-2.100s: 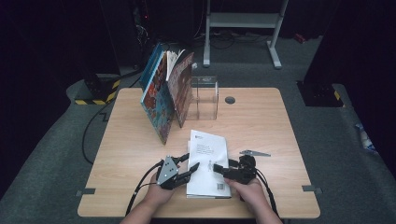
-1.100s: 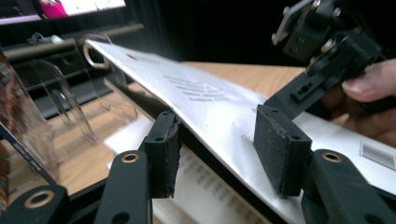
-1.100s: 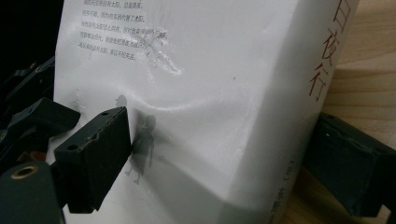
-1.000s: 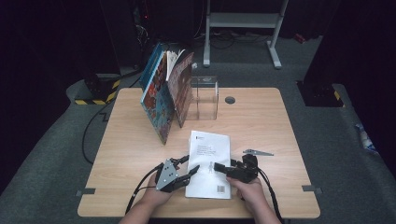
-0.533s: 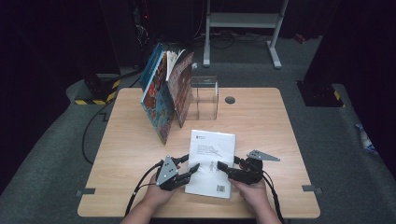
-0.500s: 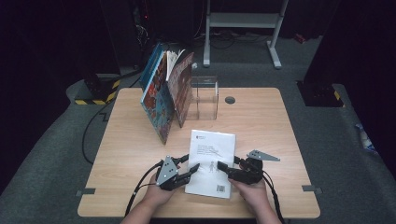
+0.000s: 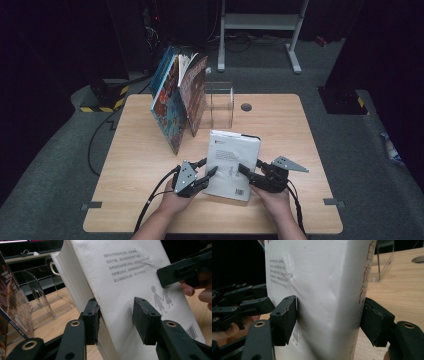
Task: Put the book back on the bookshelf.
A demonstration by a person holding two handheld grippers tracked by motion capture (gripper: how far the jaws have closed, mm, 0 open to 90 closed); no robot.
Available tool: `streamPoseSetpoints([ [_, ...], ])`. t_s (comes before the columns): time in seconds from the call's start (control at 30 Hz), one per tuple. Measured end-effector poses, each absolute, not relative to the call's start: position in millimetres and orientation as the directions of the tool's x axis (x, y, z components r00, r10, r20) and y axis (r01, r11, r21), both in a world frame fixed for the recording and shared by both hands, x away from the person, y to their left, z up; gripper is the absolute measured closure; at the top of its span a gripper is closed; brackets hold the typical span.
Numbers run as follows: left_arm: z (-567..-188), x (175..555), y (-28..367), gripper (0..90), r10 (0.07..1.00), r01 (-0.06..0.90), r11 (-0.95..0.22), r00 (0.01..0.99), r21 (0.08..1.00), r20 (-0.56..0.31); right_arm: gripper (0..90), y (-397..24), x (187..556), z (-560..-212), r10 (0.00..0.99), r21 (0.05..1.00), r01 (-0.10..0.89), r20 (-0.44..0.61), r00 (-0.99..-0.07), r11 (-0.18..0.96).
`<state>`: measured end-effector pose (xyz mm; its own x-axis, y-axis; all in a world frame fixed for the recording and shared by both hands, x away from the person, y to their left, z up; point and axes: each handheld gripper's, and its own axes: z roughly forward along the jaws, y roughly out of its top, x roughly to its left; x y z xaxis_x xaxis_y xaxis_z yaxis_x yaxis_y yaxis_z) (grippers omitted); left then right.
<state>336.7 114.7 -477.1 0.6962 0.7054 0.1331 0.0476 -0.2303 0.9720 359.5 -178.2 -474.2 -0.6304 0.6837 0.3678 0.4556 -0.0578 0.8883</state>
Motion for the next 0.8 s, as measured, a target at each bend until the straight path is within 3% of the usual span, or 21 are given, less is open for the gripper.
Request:
streamPoseSetpoints([
  [0.57,-479.2,351.4,106.5,59.6,0.734,0.046,-0.172,0.672,0.984,0.097,35.1,-180.0,367.2,-464.2,0.726,0.930,0.367,0.267,-0.634,-0.022],
  [0.8,-476.8,342.8,109.9,62.2,0.719,0.057,-0.202,0.686,0.978,0.109,35.0,-182.8,356.3,-466.9,0.721,0.933,0.359,0.254,-0.644,-0.008],
])
